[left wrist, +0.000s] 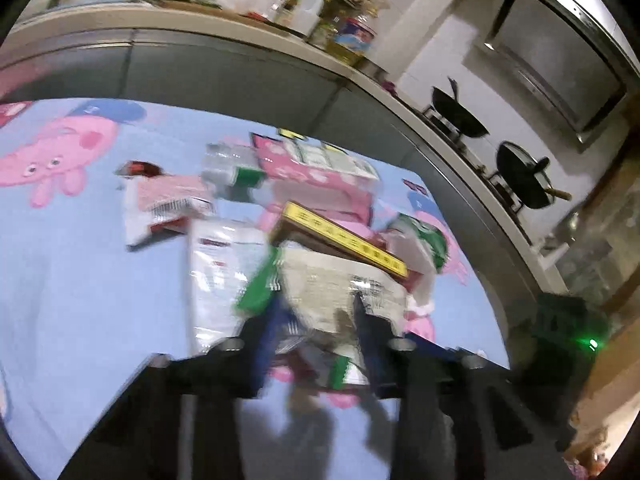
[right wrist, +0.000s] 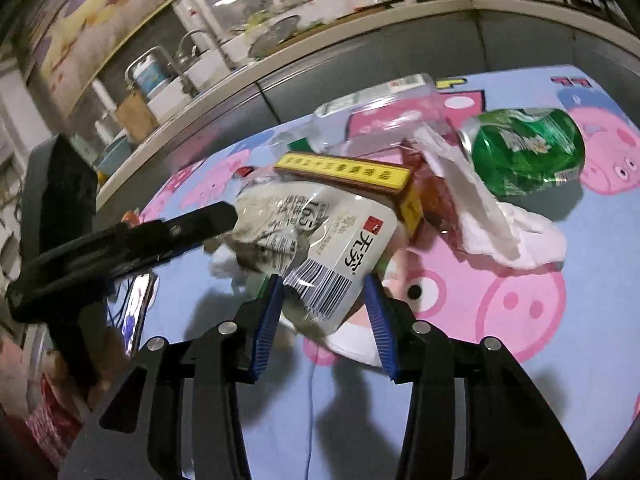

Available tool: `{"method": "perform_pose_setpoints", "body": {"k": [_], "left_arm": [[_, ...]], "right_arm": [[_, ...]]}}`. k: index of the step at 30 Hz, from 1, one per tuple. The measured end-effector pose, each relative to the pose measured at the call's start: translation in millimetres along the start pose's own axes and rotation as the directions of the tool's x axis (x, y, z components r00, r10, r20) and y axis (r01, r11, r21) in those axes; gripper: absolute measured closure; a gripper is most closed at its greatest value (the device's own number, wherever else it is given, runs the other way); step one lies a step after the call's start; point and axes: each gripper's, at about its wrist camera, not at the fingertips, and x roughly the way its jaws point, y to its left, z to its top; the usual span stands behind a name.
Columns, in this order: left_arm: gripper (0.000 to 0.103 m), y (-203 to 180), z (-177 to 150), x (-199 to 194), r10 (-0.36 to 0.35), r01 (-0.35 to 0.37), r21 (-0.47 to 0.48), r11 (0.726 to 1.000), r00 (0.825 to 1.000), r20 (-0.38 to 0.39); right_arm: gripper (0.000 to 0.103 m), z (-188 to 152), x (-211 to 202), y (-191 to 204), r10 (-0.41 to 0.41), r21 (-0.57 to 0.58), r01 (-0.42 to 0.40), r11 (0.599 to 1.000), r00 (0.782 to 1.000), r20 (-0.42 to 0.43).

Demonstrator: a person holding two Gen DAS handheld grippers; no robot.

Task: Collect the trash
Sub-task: 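Move left tool to a white wrapper while right tool approaches another white wrapper, then grasp the crumpled white wrapper with left tool while right tool grasps the barcode wrapper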

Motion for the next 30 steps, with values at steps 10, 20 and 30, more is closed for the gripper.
{"method": "perform_pose_setpoints", "body": {"k": [10,20,30], "left_arm": [[0.097,48.9,-25.1,-57.9,-0.068,0.071,-0.088,0.994,0.997,0.037],[0.062,96.3,-56.7,-56.7,-0.007,-0.004,-0.254,0.967,0.999,-0.044],[0.049,71.9,-79.3,-49.0,-0.048,0.020,-0.227,0.974,0.992,-0.118]], "right_arm": [[0.061,-29.0,-2.0,31.5,0.190,-0.092,-0.197,0.976,0.979,-0.079],[0.059,-46.3,0.3,46.8,0.145,-0.174,-0.165,0.971,0.982,-0.124],[0.050,-7.7,8.2,46.7,-0.036,-0.255,0.028,0.967,0.999,-0.027]]}}
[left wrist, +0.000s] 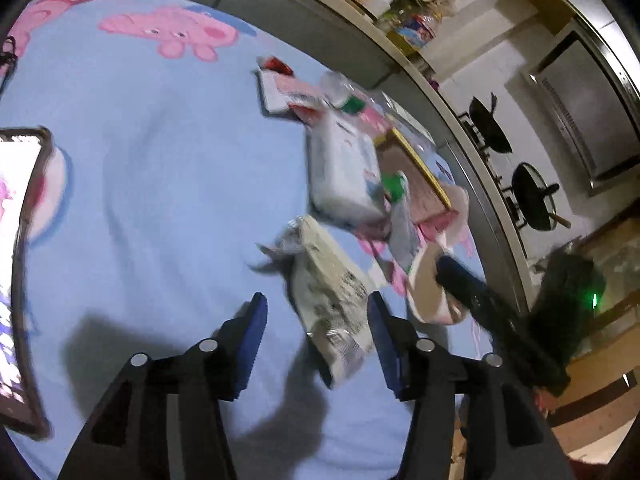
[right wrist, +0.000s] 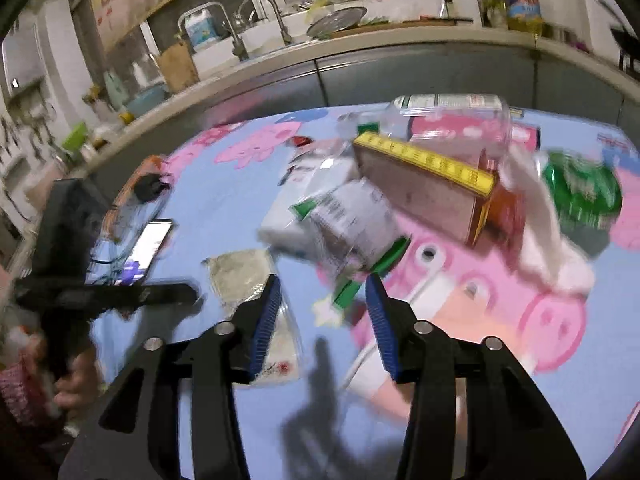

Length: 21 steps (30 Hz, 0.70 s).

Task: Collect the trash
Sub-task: 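Grasp the crumpled white wrapper with left tool while right tool grasps the barcode wrapper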

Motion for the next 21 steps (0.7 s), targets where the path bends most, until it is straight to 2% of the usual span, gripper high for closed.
{"method": "perform_pose_setpoints", "body": {"k": [1,2,4,8,9,10,11,12,13,14,16,21], "left_arm": [[0.041,-3.0,-0.7,3.0,0.005,-0.005,0.007,1.000,1.000,-0.005],[0.027,-5.6,-1.0,6.7,0.024,-0.024,0.013,1.000,1.000,-0.006],[0.024,-11.2,0.2,11.6,0.049,-0.049,0.023,0.999,0.999,0.009],[0.026,-15.7,9.3,18.6,0.074,-0.075,0.030,0.997,0.997,0.028],[0.031,-16.4,11.5,20.2,0.082,-0.083,0.032,0.996,0.996,0.035],[0.043,-17.1,13.8,22.9,0.099,-0.100,0.036,0.994,0.994,0.038],[0.066,-17.4,15.7,24.9,0.112,-0.113,0.040,0.993,0.993,0.040],[0.082,-16.2,16.6,28.9,0.108,-0.108,0.040,0.993,0.994,0.025],[0.082,-12.5,17.7,33.7,0.089,-0.089,0.019,0.996,0.996,-0.002],[0.083,-9.4,17.4,31.2,0.071,-0.071,-0.006,0.997,0.997,0.006],[0.085,-10.9,16.5,23.6,0.055,-0.055,0.002,0.998,0.998,0.014],[0.085,-26.9,11.4,-8.1,-0.002,-0.002,0.061,0.998,0.998,0.059]], "right_arm": [[0.039,5.3,5.5,0.9,-0.026,-0.018,0.026,1.000,1.000,-0.002],[0.032,10.9,12.0,1.9,-0.051,-0.038,0.051,0.998,0.999,-0.005],[0.025,18.9,24.7,5.0,-0.091,-0.064,0.090,0.994,0.996,-0.018],[0.024,29.7,51.4,8.5,-0.157,-0.101,0.148,0.984,0.984,-0.080],[0.024,30.5,57.2,8.6,-0.181,-0.117,0.170,0.978,0.979,-0.090],[0.026,30.4,60.5,7.7,-0.185,-0.123,0.174,0.977,0.978,-0.093],[0.045,30.0,63.7,6.8,-0.181,-0.126,0.168,0.978,0.979,-0.098],[0.058,28.9,65.1,6.3,-0.165,-0.126,0.151,0.980,0.981,-0.107],[0.076,26.8,64.7,7.4,-0.157,-0.126,0.144,0.982,0.982,-0.104],[0.087,25.5,59.4,7.9,-0.147,-0.127,0.135,0.983,0.985,-0.089],[0.098,22.5,45.1,10.6,-0.125,-0.126,0.118,0.985,0.991,-0.051],[0.099,17.4,0.7,8.1,-0.080,-0.080,0.084,0.993,0.996,0.050]]}}
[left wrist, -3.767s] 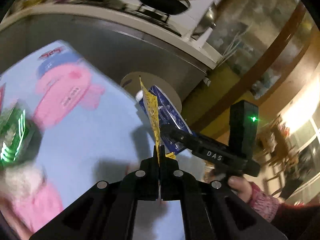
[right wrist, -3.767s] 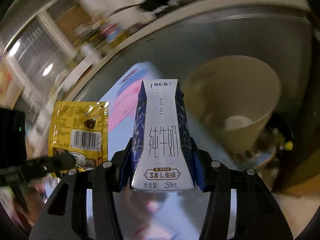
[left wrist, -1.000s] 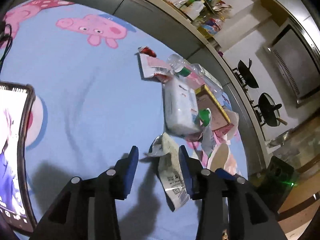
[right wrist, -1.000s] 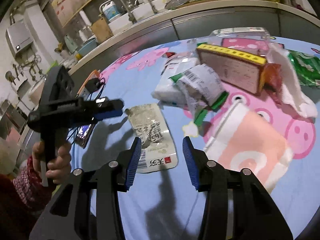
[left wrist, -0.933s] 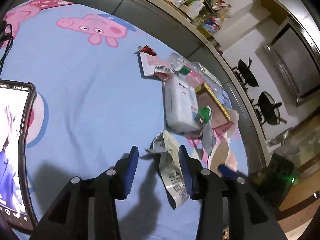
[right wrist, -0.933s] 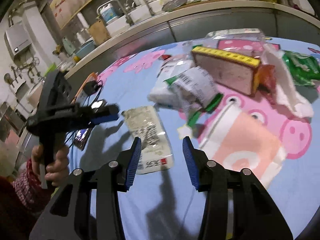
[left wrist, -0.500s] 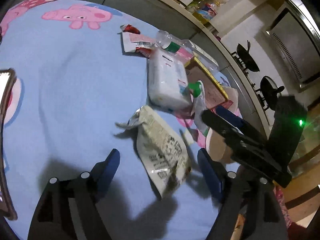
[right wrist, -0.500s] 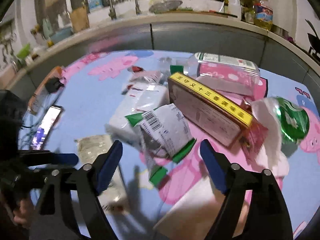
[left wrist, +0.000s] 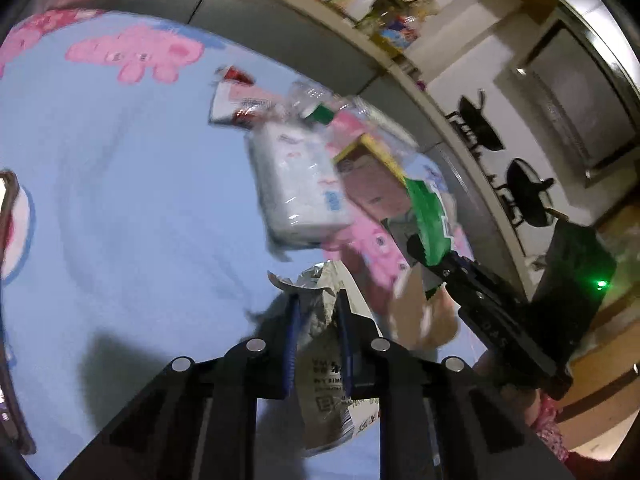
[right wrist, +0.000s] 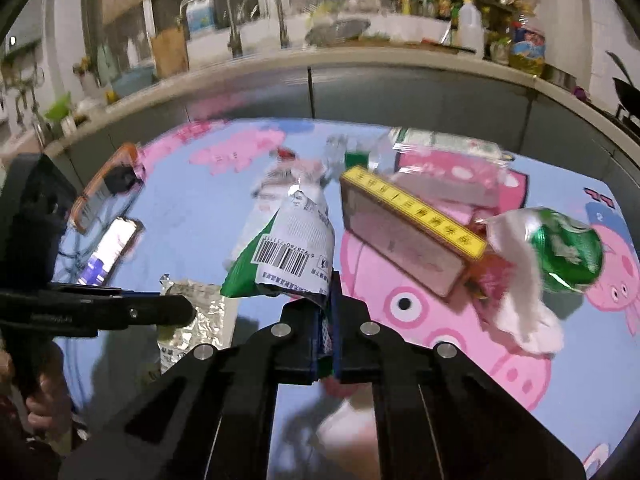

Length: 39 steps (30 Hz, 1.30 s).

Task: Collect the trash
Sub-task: 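Grasp the crumpled white wrapper with left tool while right tool grasps the barcode wrapper, then carry both white wrappers in left and right tools over the bin, then open left tool over the bin while right tool drops its wrapper in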

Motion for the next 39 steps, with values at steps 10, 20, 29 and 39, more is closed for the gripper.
{"method": "perform_pose_setpoints", "body": {"k": [10,20,29,39], "left_arm": [[0.085,-82.4,32.6,-7.5,-0.091,0.086,0.151,0.985,0.996,0.024],[0.085,-261.8,54.2,113.0,-0.193,0.236,0.422,0.875,0.971,-0.143],[0.085,-412.5,33.0,257.0,-0.179,0.315,0.547,0.776,0.941,-0.288],[0.085,-484.7,-1.0,366.0,-0.065,0.268,0.652,0.709,0.946,-0.319]], "right_arm": [[0.099,-23.8,-67.1,-100.9,-0.006,0.287,-0.020,0.958,0.996,0.087],[0.098,-83.6,-148.8,-247.9,-0.191,0.555,0.101,0.826,0.976,0.107],[0.096,-158.3,-203.8,-374.4,-0.376,0.708,0.245,0.662,0.926,0.031],[0.082,-187.4,-192.7,-447.8,-0.400,0.730,0.314,0.607,0.915,-0.061]]}}
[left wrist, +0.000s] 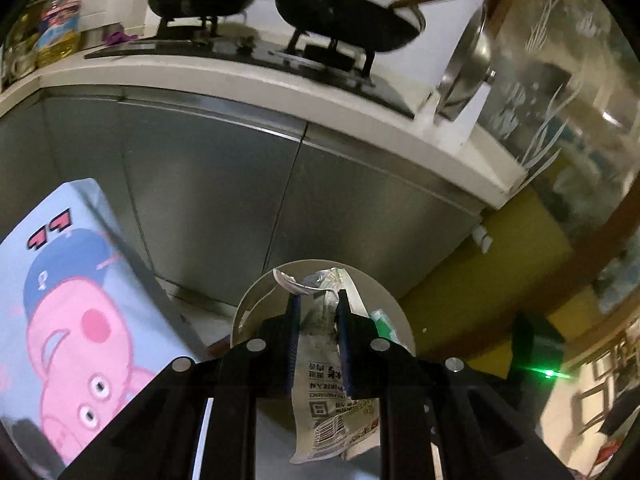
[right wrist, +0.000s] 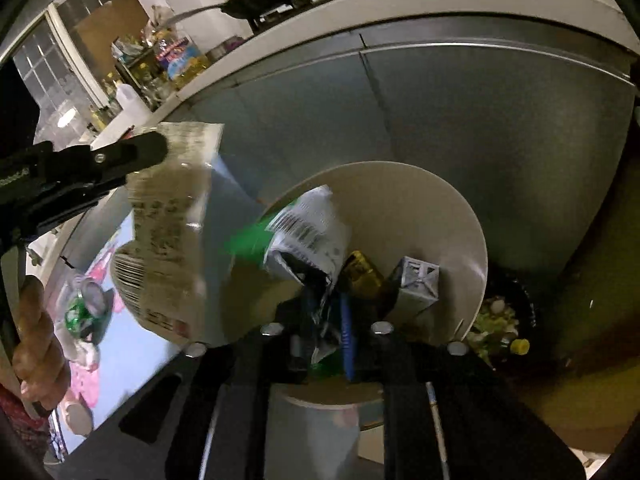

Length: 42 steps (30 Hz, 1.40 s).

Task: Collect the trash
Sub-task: 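Open left tool over the bin while right tool drops its wrapper in, then move left tool to the clear plastic bottle while right tool approaches the green can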

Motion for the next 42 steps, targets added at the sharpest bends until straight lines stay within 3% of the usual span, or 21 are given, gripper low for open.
{"method": "perform_pose_setpoints", "body": {"k": [1,2,3,4,5,7,10,15,21,27,33,38,42], "left_arm": [[0.084,-0.9,-0.5,5.1,0.007,-0.007,0.006,1.000,1.000,-0.004],[0.077,-0.7,-1.3,10.1,0.018,-0.018,0.010,1.000,1.000,-0.009],[0.070,0.3,-2.8,13.4,0.030,-0.030,0.007,1.000,0.999,-0.013],[0.058,2.3,-5.0,15.1,0.041,-0.041,-0.005,0.999,0.999,-0.012],[0.053,3.6,-5.5,14.9,0.051,-0.051,-0.016,0.999,0.999,-0.002],[0.052,6.5,-5.5,8.4,0.073,-0.072,-0.027,0.997,0.997,0.032],[0.038,9.8,-4.6,-5.3,0.086,-0.083,-0.040,0.996,0.995,0.052],[0.037,4.4,-6.0,-49.8,0.099,-0.096,-0.030,0.995,0.984,0.150],[0.035,-4.6,-27.3,-120.1,0.114,-0.118,-0.001,0.993,0.958,0.264],[0.032,9.4,-72.5,-193.8,0.128,-0.136,0.000,0.991,0.928,0.349],[0.032,61.4,-131.6,-269.2,0.206,-0.199,-0.058,0.978,0.900,0.385],[0.032,138.0,-187.7,-334.6,0.352,-0.292,-0.211,0.933,0.863,0.363],[0.032,214.2,-229.0,-374.0,0.493,-0.385,-0.361,0.849,0.823,0.283]], "right_arm": [[0.072,0.8,3.0,-1.3,-0.008,-0.004,0.007,1.000,1.000,-0.001],[0.060,1.8,5.3,-4.2,-0.017,-0.008,0.017,1.000,1.000,-0.002],[0.056,3.1,6.7,-3.5,-0.023,-0.010,0.023,1.000,1.000,0.001],[0.054,3.7,6.9,-3.6,-0.026,-0.009,0.026,1.000,1.000,0.009],[0.054,4.4,6.4,-3.4,-0.024,-0.008,0.024,1.000,1.000,0.019],[0.054,5.7,4.5,-0.5,-0.020,-0.005,0.021,1.000,0.999,0.034],[0.054,6.5,-0.7,4.6,-0.020,0.001,0.020,1.000,0.999,0.049],[0.054,4.2,-20.6,23.3,-0.005,-0.019,0.007,1.000,0.997,0.076],[0.054,3.5,-44.7,65.4,0.054,-0.061,-0.048,0.997,0.993,0.105],[0.054,-10.5,-46.8,129.6,0.142,-0.132,-0.133,0.982,0.988,0.060],[0.054,-34.7,-40.0,202.8,0.226,-0.214,-0.224,0.951,0.974,-0.018],[0.054,-55.8,-32.7,278.6,0.261,-0.329,-0.278,0.903,0.961,-0.094],[0.054,-74.7,-29.3,327.4,0.290,-0.392,-0.325,0.861,0.945,-0.148]]}}
